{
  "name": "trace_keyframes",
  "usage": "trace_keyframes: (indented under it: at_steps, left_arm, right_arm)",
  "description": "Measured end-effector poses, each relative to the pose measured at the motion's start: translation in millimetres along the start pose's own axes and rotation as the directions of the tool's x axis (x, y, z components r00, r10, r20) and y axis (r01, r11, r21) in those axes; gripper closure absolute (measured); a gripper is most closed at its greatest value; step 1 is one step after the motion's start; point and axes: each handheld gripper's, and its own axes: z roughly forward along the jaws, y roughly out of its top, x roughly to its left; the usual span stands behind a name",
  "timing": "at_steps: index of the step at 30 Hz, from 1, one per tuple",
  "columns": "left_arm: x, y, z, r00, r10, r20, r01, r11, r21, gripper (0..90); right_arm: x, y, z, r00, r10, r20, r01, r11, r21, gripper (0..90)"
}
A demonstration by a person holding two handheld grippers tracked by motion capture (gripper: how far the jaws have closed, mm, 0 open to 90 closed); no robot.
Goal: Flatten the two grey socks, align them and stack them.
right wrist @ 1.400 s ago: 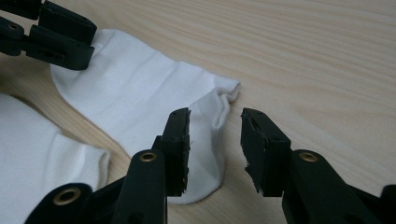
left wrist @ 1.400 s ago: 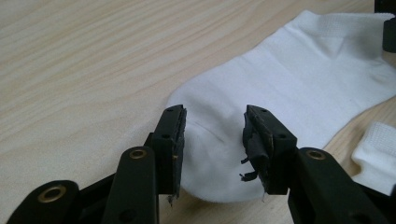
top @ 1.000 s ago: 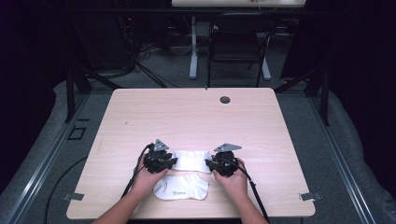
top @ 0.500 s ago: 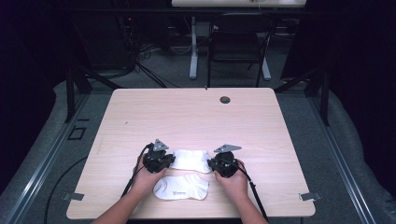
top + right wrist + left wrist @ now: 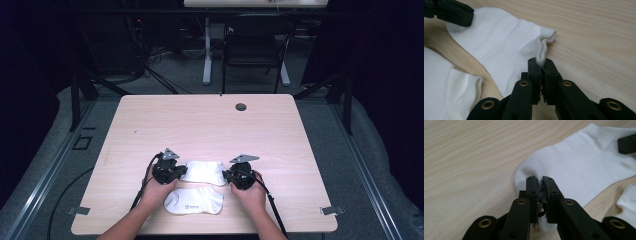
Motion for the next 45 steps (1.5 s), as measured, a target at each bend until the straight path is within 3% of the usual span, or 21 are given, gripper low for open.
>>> trace_keyframes:
  at_steps: [11, 23, 30, 39, 45]
  left_arm:
    - [-3.0, 7.8, -10.4, 0.9996, 0.029, -0.002, -0.029, 0.9993, -0.025, 84.0]
    - [-2.1, 14.0, -24.0, 0.9996, 0.027, 0.001, -0.027, 0.9983, -0.052, 84.0]
    - [-6.3, 14.4, -45.8, 0.9994, 0.030, 0.018, -0.028, 0.9967, -0.076, 83.9]
    - [-11.7, 9.7, -73.8, 0.9987, 0.041, 0.031, -0.038, 0.9948, -0.095, 83.9]
    - [-18.3, -2.9, -84.6, 0.9979, 0.052, 0.039, -0.048, 0.9948, -0.090, 83.7]
  right_arm:
    - [-3.7, 3.5, -10.5, 0.9995, 0.026, -0.017, -0.027, 0.999, -0.025, 86.6]
    - [4.1, 13.2, -23.5, 0.9996, 0.005, -0.028, -0.007, 0.998, -0.066, 86.7]
    - [13.4, 20.9, -37.4, 0.9990, 0.000, -0.044, -0.004, 0.995, -0.096, 86.7]
    - [29.2, 25.7, -47.4, 0.9970, -0.034, -0.069, 0.028, 0.997, -0.079, 86.7]
    - [37.3, 20.1, -53.4, 0.9951, -0.038, -0.092, 0.032, 0.997, -0.067, 86.7]
